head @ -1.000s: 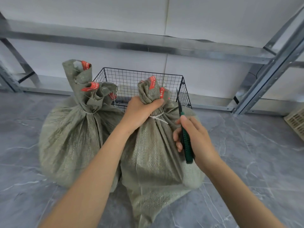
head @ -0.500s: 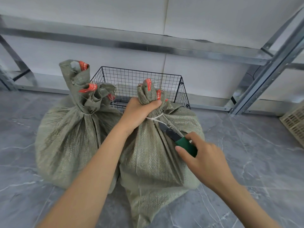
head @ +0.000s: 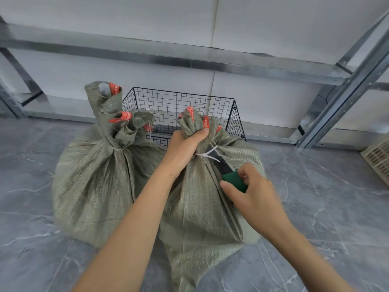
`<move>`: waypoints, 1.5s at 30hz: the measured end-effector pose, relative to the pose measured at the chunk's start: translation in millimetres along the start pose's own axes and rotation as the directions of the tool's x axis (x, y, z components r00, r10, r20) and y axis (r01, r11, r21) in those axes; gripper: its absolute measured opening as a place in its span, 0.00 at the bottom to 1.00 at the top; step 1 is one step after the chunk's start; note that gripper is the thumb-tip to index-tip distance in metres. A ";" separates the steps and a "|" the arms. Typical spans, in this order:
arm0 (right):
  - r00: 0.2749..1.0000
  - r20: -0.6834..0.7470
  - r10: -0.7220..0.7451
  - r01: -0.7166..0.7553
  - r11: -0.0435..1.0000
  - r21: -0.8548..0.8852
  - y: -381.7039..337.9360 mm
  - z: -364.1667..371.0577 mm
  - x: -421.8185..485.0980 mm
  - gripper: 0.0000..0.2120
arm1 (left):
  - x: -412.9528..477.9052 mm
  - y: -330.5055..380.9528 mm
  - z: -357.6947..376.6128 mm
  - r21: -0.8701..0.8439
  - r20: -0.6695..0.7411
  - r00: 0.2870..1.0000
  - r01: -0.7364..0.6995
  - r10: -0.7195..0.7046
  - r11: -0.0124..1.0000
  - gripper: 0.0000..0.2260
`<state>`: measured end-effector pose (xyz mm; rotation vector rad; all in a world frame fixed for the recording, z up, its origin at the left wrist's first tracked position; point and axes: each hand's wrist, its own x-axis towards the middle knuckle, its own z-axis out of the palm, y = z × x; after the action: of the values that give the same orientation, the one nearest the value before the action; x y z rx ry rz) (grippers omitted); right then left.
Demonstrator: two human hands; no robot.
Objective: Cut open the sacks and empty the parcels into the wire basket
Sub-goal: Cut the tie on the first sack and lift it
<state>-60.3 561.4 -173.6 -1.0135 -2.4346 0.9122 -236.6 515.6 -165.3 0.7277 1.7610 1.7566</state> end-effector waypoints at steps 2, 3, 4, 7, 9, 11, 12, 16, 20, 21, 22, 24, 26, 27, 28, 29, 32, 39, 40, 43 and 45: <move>0.996 0.048 0.079 -0.084 0.989 0.124 -3.6 1.9 2.1 0.14 | -2.4 1.4 2.5 0.009 -0.003 1.000 -0.005 0.005 1.000 0.04; 0.992 0.065 0.106 -0.115 0.980 0.162 -5.1 2.0 4.3 0.15 | -3.4 1.7 3.5 0.016 -0.008 1.000 -0.009 0.009 1.000 0.05; 0.989 0.078 0.126 -0.139 0.972 0.190 -6.4 1.8 6.9 0.15 | -4.2 2.0 4.3 0.021 -0.015 1.000 -0.011 0.011 1.000 0.05; 0.979 0.126 0.163 -0.194 0.932 0.307 -11.0 1.8 12.3 0.13 | -5.6 2.0 7.8 0.000 -0.031 1.000 -0.007 0.007 1.000 0.07; 0.975 0.163 0.149 -0.202 0.902 0.382 -14.8 1.4 14.3 0.07 | -5.4 1.3 11.0 -0.007 -0.046 0.999 -0.008 0.007 1.000 0.08; 0.975 0.196 0.107 -0.182 0.888 0.421 -17.8 -0.9 17.1 0.02 | -5.4 1.8 13.7 -0.004 -0.072 0.997 -0.007 0.007 1.000 0.09; 0.970 0.224 0.094 -0.187 0.878 0.441 -18.9 -2.9 18.6 0.01 | -5.0 2.4 14.3 -0.006 -0.087 0.996 -0.003 0.002 1.000 0.09; 0.915 0.399 0.062 -0.285 0.799 0.530 -22.9 -14.0 22.7 0.02 | -4.8 6.6 14.8 -0.019 -0.119 0.992 0.038 -0.040 0.999 0.09; 0.871 0.489 -0.048 -0.275 0.777 0.566 -24.6 -20.5 22.4 0.02 | -10.4 7.1 18.3 0.041 -0.193 0.981 0.025 -0.016 0.999 0.12; 0.879 0.471 -0.072 -0.242 0.784 0.571 -24.1 -19.1 22.6 0.02 | -12.0 7.3 20.0 0.057 -0.211 0.977 0.009 0.003 0.998 0.12; 0.896 0.435 -0.087 -0.203 0.792 0.576 -23.2 -16.2 22.5 0.02 | -13.2 6.4 21.7 0.074 -0.227 0.974 0.000 0.017 0.997 0.12; 0.936 0.336 -0.100 -0.124 0.802 0.585 -20.7 -6.5 21.3 0.04 | -14.8 4.2 25.6 0.102 -0.261 0.965 -0.002 0.029 0.995 0.12; 0.964 0.248 -0.092 -0.091 0.766 0.636 -18.3 6.2 18.6 0.05 | -15.4 -0.3 29.9 0.127 -0.310 0.950 -0.006 0.045 0.992 0.13; 0.973 0.215 -0.084 -0.088 0.728 0.680 -17.3 12.3 17.0 0.06 | -15.1 -3.4 31.6 0.147 -0.348 0.936 -0.007 0.058 0.989 0.15; 0.979 0.194 -0.070 -0.094 0.685 0.722 -16.7 17.6 15.1 0.06 | -14.4 -7.1 32.9 0.161 -0.392 0.917 -0.005 0.068 0.987 0.17; 0.981 0.185 -0.053 -0.108 0.647 0.755 -16.4 22.2 13.6 0.08 | -14.0 -10.2 33.6 0.158 -0.439 0.896 -0.001 0.071 0.987 0.18; 0.981 0.196 -0.013 -0.152 0.579 0.801 -15.6 31.6 10.9 0.11 | -13.9 -12.3 33.9 0.131 -0.535 0.843 0.014 0.059 0.991 0.17; 0.994 0.107 -0.014 -0.083 0.528 0.845 -16.6 54.0 9.6 0.13 | -9.4 -9.8 36.3 0.031 -0.669 0.742 -0.033 0.045 0.999 0.11; 0.996 0.092 -0.006 -0.075 0.522 0.850 -17.7 56.3 9.0 0.13 | -10.2 -10.2 37.0 0.012 -0.684 0.728 -0.046 0.042 0.999 0.10; 0.999 0.045 0.022 -0.050 0.514 0.856 -20.6 59.9 7.3 0.13 | -10.9 -11.1 38.5 -0.047 -0.713 0.701 -0.062 0.010 0.997 0.13; 0.999 0.021 0.047 -0.042 0.529 0.847 -22.2 60.5 6.5 0.13 | -10.1 -11.6 39.6 -0.048 -0.715 0.699 -0.062 0.009 0.997 0.13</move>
<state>-108.0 528.3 -202.3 -0.6593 -1.5396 1.8434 -201.4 536.4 -176.9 -0.0017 2.1461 2.3129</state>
